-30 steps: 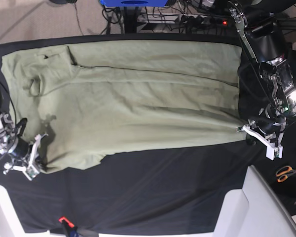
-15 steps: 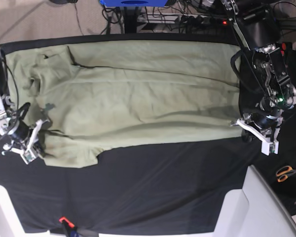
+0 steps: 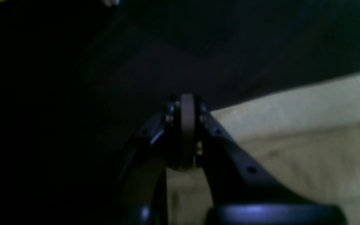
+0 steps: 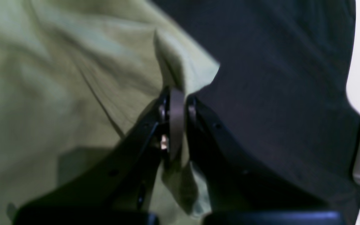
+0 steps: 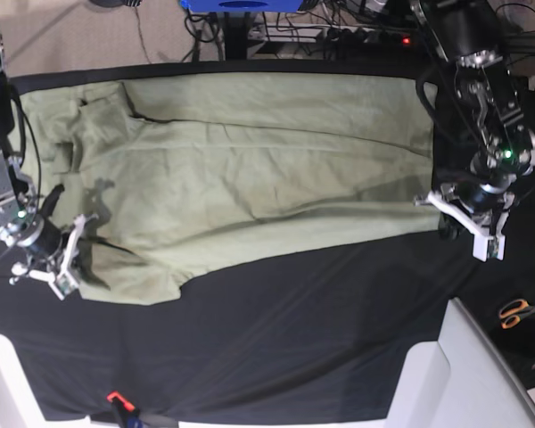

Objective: Fold the T-shirt properly
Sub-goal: 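Lift the hem with both grippers and fold it toward the collar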

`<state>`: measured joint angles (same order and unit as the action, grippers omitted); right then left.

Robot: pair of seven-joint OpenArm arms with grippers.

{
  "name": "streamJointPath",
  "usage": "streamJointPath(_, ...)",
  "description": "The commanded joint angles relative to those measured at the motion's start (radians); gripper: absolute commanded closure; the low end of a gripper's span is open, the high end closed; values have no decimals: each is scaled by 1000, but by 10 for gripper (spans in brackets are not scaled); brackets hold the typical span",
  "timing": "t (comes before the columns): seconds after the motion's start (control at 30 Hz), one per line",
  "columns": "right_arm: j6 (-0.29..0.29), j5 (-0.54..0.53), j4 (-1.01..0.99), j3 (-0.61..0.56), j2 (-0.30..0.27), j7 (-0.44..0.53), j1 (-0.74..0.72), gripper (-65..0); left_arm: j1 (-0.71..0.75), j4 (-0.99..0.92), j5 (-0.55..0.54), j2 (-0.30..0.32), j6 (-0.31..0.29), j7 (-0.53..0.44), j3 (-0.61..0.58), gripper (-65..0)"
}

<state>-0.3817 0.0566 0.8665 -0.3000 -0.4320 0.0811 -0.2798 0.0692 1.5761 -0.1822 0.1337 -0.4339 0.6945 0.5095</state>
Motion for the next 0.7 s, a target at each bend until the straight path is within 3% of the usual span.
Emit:
streamJointPath(0.0,7,-10,44,11,-17,-4,-12,0,1,36,-3,10,4,3,1,0)
streamJointPath(0.2,7,-13,138,20,-17,-140,34,0,56,76,-3,19,0,14,4,0)
streamJointPath(0.3,3,-10,142,106,-17,-149,63,0,73,73,-3,48,0,14,7,0)
streamJointPath(0.43,-70,-10,142,187,-17,-162,80,0,93,73,-3,65,-1,12,2,0)
streamJointPath(0.67,-135,-10,152,299,-14,-231,116,0,93,73,-3,65,-1,11,-2,0)
